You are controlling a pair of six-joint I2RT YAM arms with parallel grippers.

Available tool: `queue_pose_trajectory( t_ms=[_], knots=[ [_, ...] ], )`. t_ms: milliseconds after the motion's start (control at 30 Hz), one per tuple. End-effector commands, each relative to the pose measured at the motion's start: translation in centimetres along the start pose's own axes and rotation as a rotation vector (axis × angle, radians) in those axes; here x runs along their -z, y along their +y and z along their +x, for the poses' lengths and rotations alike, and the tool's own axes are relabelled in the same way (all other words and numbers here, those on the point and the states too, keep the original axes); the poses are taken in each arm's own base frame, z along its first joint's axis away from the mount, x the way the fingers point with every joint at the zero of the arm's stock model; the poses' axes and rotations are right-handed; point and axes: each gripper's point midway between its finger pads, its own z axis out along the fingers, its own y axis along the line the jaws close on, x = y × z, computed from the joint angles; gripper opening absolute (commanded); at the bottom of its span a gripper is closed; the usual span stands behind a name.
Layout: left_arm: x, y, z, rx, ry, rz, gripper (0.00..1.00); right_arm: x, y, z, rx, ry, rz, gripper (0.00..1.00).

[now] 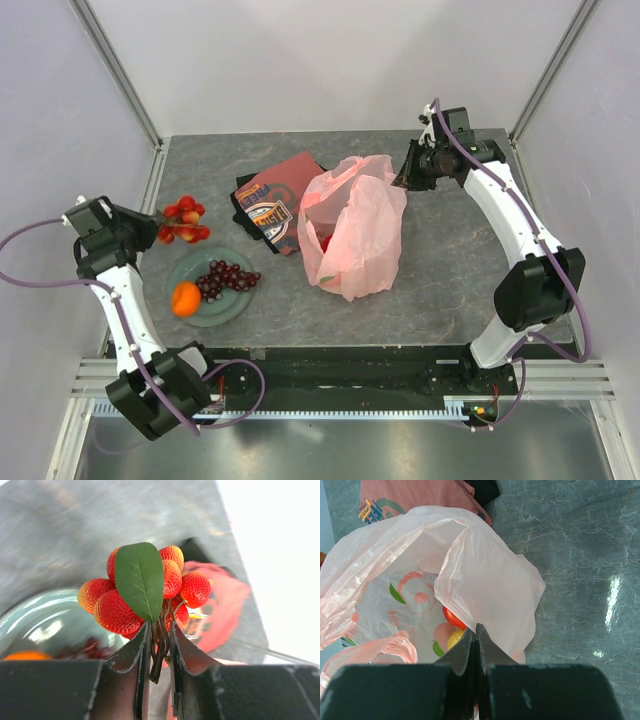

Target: Place the fruits into the plastic bag

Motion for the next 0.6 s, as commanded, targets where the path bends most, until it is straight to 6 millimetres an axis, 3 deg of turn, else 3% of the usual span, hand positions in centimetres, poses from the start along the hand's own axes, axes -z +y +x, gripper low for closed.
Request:
queue_pose_trajectory(
  t_ms=[0,33,67,100,133,167,200,233,267,300,333,367,433,467,567],
  knots=[
    [3.6,-10.1,-2.8,-0.161,-0.089,0.354,0.02,1.5,0.9,-0.8,0.008,-0.048,-0.033,0.0],
    [4.4,-11.9,-3.2,-0.201,-0.108,0.387,0.02,1.5,1.1,-0.7,0.011,-0.046,-0.038,0.0],
    [4.5,-13.9,-1.7,-0.267,-0.076,0.432,0.02,1.5,1.0,-0.7,0.012,-0.047,-0.039,0.0],
    [5.5,-16.1,-1.6,-0.314,-0.086,0.482,0.02,1.5,1.0,-0.7,0.011,-0.043,-0.04,0.0],
    [6.3,-18.8,0.5,-0.373,-0.057,0.553,0.01,1.5,1.1,-0.7,0.015,-0.045,-0.043,0.0],
    [6.2,-20.2,1.7,-0.422,-0.035,0.593,0.02,1.5,1.1,-0.7,0.015,-0.045,-0.043,0.0],
    [7.5,-22.6,2.3,-0.46,-0.037,0.663,0.02,1.6,1.2,-0.7,0.02,-0.044,-0.048,0.0],
    [8.9,-24.9,5.4,-0.507,0.033,0.762,0.02,1.7,1.4,-0.7,0.03,-0.047,-0.058,0.0],
    [8.8,-26.8,7.0,-0.543,0.069,0.83,0.02,1.8,1.5,-0.8,0.035,-0.05,-0.062,0.0],
    [10.5,-29.0,8.0,-0.575,0.082,0.916,0.02,1.9,1.6,-0.7,0.042,-0.051,-0.068,0.0],
    [12.4,-30.7,11.3,-0.615,0.165,1.02,0.01,1.9,1.5,-0.8,0.044,-0.056,-0.068,0.0],
    [13.8,-32.3,12.3,-0.636,0.172,1.104,0.02,2.1,1.6,-0.8,0.045,-0.059,-0.068,0.0],
    [16.5,-34.5,15.7,-0.656,0.25,1.248,0.01,2.1,1.4,-0.7,0.046,-0.06,-0.062,0.0],
    [18.0,-35.8,16.0,-0.629,0.245,1.325,0.02,2.3,1.5,-0.7,0.047,-0.063,-0.064,0.0],
    [19.1,-37.0,18.1,-0.576,0.315,1.411,0.01,2.5,1.5,-0.5,0.04,-0.064,-0.064,0.0]
  ],
)
